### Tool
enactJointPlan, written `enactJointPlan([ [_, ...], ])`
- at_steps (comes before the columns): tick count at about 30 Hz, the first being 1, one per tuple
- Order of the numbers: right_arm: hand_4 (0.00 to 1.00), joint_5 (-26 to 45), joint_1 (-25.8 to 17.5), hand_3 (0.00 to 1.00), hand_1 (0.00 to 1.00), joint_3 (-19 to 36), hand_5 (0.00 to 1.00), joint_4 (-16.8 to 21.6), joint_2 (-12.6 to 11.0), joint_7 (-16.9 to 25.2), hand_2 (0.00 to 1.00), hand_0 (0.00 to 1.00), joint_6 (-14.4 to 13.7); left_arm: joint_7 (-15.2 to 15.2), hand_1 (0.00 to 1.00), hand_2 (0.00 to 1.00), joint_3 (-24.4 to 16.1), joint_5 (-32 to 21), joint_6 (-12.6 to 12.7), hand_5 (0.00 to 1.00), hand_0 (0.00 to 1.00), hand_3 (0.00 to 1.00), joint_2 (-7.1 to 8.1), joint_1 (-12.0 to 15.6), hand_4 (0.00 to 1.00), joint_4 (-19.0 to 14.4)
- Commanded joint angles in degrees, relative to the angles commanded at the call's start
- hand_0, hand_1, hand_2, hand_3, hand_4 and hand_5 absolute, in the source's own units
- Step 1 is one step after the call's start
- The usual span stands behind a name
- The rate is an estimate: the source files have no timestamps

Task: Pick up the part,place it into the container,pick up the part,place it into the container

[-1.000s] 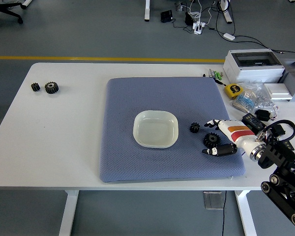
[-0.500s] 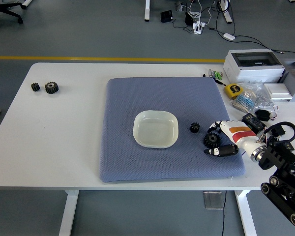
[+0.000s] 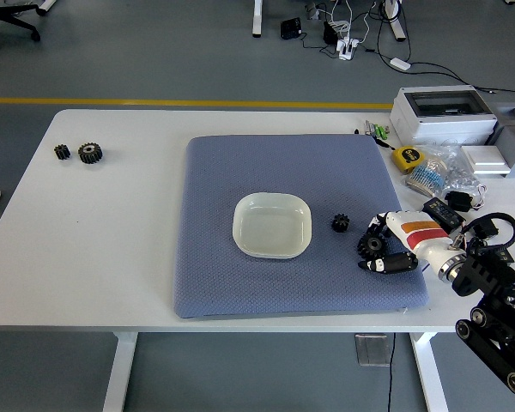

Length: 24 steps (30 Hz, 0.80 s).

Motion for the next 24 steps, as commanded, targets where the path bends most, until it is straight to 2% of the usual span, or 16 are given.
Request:
enactJointPlan([
  [2,0.967,1.7,0.1,0.548,0.45,0.0,0.316,0.1,-0.1,0.4,0.538,0.225,-0.1,0.0,0.656,0.636,0.2,-0.3,0.1,0.52,0.656,0.557,0.0,0.0,0.58,0.0],
  [3,0.91,2.2,0.1,0.555,0.334,0.0,0.392,0.1,-0.1,0.4,0.497,0.077,-0.2,0.0,0.656,0.637,0.2,-0.3,0.1,0.52,0.656,0.557,0.0,0.0,0.58,0.0],
  [8,0.91,3.0,0.3,0.555,0.334,-0.1,0.392,-0.3,-0.1,0.3,0.497,0.077,-0.1,0.0,0.656,0.637,0.3,-0.4,0.1,0.52,0.656,0.557,0.0,0.0,0.58,0.0],
  [9,0.867,3.1,0.4,0.554,0.254,-0.2,0.395,-0.4,-0.1,0.2,0.464,0.034,0.0,-0.1,0.656,0.638,0.3,-0.4,0.1,0.52,0.656,0.557,0.0,-0.1,0.58,0.0],
  [14,0.867,2.7,0.6,0.554,0.254,-0.6,0.395,-1.4,0.0,-0.3,0.464,0.034,0.4,-0.1,0.656,0.638,0.3,-0.4,0.1,0.52,0.656,0.557,0.0,-0.1,0.58,0.0],
  [15,0.845,2.6,0.7,0.549,0.24,-0.7,0.383,-1.5,0.0,-0.3,0.426,0.023,0.4,0.0,0.658,0.638,0.3,-0.4,0.1,0.52,0.656,0.557,0.0,-0.1,0.58,0.0],
  [20,0.845,2.4,0.9,0.549,0.24,-0.9,0.383,-2.0,0.2,-0.4,0.426,0.023,0.3,0.0,0.658,0.638,0.3,-0.4,0.1,0.52,0.656,0.557,0.0,-0.1,0.58,0.0],
  [21,0.83,2.4,0.9,0.534,0.223,-1.0,0.417,-2.0,0.2,-0.5,0.374,0.01,0.2,0.0,0.657,0.639,0.3,-0.4,0.1,0.519,0.656,0.557,0.0,-0.1,0.58,0.0],
  [24,0.83,2.5,1.0,0.534,0.223,-1.3,0.417,-1.9,0.1,-0.4,0.374,0.01,-0.1,0.0,0.657,0.639,0.3,-0.3,0.1,0.519,0.656,0.557,0.0,-0.1,0.58,0.0],
])
